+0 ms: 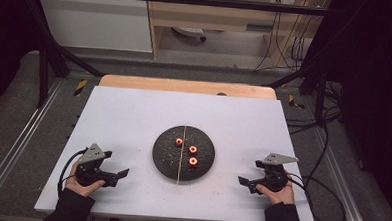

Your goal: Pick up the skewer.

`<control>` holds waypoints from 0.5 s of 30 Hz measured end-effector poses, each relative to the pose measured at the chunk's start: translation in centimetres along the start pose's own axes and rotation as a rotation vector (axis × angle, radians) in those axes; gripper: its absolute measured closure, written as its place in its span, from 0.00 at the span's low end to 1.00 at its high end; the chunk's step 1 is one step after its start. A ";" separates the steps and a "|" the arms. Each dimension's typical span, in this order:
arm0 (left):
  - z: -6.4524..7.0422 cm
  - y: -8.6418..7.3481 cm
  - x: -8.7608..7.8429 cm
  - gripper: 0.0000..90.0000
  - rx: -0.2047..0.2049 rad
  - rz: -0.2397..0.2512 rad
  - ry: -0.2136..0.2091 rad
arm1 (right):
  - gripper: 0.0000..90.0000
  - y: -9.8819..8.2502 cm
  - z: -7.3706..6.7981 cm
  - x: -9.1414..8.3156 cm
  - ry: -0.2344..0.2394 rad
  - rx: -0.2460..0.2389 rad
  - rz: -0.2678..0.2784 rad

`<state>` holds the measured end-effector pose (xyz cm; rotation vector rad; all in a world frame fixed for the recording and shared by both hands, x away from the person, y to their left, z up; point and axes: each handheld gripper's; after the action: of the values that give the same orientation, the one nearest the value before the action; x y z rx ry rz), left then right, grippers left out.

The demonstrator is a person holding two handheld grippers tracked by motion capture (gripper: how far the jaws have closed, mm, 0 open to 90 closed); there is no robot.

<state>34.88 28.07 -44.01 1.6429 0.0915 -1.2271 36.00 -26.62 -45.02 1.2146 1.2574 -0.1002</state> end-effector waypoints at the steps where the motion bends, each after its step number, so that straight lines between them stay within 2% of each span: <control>1: 0.1 0.0 0.0 0.05 0.001 -0.004 0.000 | 0.01 0.0 0.0 -0.1 0.004 0.000 -0.001; 15: 1.7 1.1 0.6 0.07 0.018 -0.022 -0.018 | 0.01 0.0 -0.2 -0.2 0.017 0.010 0.016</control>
<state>34.73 26.00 -43.60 1.6498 0.0878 -1.2619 35.84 -26.60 -44.83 1.2360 1.2633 -0.0845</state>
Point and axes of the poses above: each handheld gripper's, and its own axes: x roughly forward along the jaws, y roughly out of its top, z roughly to its right, and after that the axes turned 12 degrees about -z, right-handed
